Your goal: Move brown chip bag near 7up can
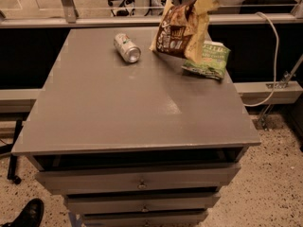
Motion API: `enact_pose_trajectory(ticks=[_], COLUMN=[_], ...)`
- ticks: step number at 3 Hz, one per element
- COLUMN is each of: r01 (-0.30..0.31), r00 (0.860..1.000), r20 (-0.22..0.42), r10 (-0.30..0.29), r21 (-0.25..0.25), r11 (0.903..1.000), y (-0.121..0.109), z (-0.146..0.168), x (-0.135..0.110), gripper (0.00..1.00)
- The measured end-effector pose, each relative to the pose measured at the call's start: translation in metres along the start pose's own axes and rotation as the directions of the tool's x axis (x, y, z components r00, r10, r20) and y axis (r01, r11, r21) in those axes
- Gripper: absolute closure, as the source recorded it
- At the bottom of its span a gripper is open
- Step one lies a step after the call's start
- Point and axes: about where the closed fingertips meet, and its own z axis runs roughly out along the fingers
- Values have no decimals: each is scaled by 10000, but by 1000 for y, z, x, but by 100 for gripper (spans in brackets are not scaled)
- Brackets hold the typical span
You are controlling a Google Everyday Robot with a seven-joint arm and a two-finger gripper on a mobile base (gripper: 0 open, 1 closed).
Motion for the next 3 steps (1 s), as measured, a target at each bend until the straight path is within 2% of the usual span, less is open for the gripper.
enact_pose_trajectory(ticks=[2, 3], r01=[-556, -786], r00=[9984, 9969], r20=[90, -40], r10=[552, 790], r21=[576, 652], r11=[9968, 9948], y=[7, 9], z=[30, 41], x=[8, 16], gripper=[100, 88])
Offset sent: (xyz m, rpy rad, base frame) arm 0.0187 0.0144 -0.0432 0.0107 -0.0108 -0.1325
